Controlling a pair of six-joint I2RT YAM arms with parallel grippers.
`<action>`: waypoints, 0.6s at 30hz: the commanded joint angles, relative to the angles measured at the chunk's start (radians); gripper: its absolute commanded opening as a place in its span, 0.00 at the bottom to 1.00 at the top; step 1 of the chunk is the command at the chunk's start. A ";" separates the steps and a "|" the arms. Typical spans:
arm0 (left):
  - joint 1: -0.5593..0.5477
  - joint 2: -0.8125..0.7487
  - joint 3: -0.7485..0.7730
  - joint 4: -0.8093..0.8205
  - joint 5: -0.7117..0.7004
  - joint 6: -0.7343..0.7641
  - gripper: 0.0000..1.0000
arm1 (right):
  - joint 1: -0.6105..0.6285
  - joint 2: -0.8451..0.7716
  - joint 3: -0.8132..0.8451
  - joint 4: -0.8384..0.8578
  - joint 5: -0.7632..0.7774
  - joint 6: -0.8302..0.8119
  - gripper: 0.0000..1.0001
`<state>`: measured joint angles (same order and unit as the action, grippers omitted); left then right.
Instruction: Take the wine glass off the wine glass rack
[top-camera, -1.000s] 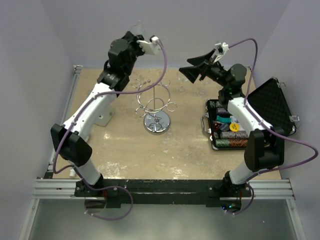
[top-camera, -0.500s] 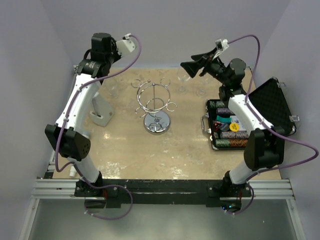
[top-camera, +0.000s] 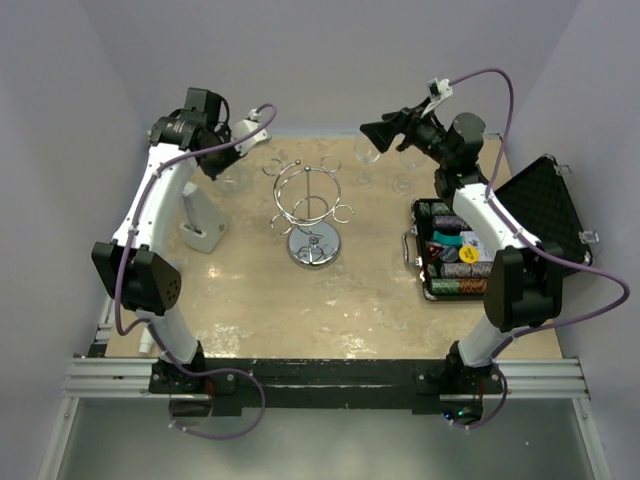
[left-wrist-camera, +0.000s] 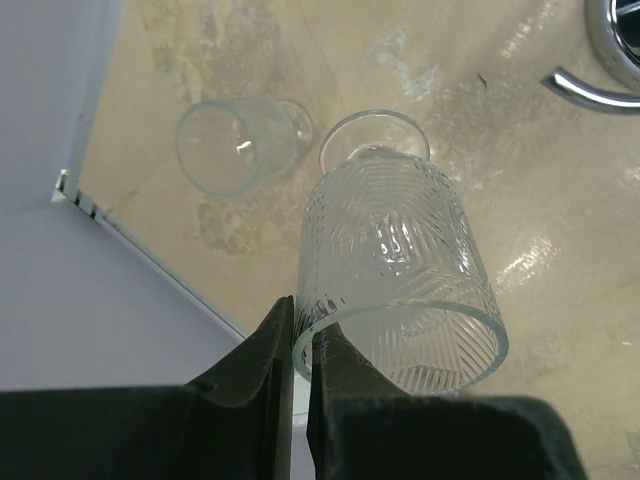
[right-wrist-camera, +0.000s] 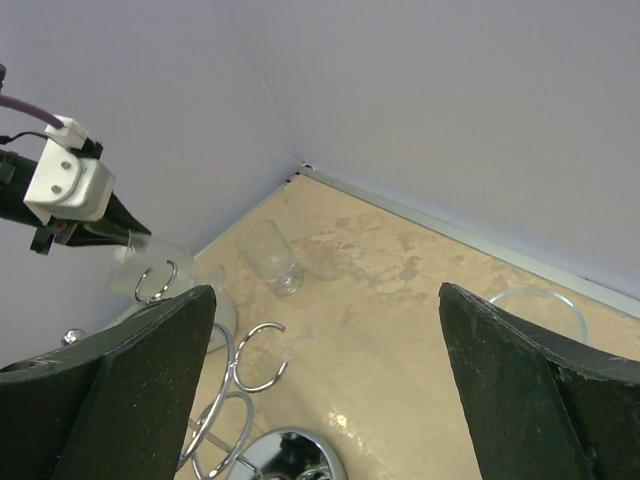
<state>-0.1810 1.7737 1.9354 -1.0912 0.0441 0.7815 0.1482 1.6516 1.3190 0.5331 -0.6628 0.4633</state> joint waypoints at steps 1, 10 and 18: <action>-0.006 0.024 0.025 -0.084 0.046 0.038 0.00 | -0.004 -0.006 0.025 0.019 0.029 0.008 0.98; -0.072 0.193 0.143 -0.154 -0.071 0.156 0.00 | -0.004 0.004 0.025 0.022 0.029 0.006 0.98; -0.098 0.346 0.329 -0.210 -0.124 0.268 0.00 | -0.004 -0.029 -0.003 0.008 0.035 -0.021 0.99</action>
<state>-0.2691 2.0987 2.2150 -1.2648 -0.0154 0.9577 0.1482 1.6516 1.3190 0.5308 -0.6449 0.4637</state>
